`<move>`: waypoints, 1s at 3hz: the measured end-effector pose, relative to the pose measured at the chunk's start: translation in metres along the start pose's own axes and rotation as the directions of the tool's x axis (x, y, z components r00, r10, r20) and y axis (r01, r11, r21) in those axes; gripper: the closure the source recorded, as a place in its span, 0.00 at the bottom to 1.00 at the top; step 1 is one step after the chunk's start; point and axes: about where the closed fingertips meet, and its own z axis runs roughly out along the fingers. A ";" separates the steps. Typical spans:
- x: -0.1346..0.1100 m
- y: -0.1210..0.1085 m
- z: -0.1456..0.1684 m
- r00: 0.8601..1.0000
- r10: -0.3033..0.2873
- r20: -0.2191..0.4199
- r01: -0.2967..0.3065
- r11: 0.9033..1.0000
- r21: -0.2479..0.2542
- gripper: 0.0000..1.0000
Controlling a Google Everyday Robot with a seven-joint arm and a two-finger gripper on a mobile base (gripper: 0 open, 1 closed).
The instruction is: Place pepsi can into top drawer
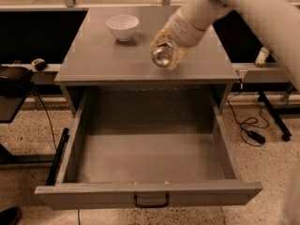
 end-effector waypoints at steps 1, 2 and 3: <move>-0.048 0.078 -0.049 0.984 0.173 0.027 -0.173 0.985 -0.011 1.00; -0.089 0.140 -0.061 0.957 0.286 0.054 -0.284 0.958 -0.052 1.00; -0.118 0.171 -0.049 0.955 0.284 0.081 -0.271 0.953 -0.138 1.00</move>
Offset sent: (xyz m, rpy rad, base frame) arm -0.2400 -0.1158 -0.0572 0.0841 0.3327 -0.3102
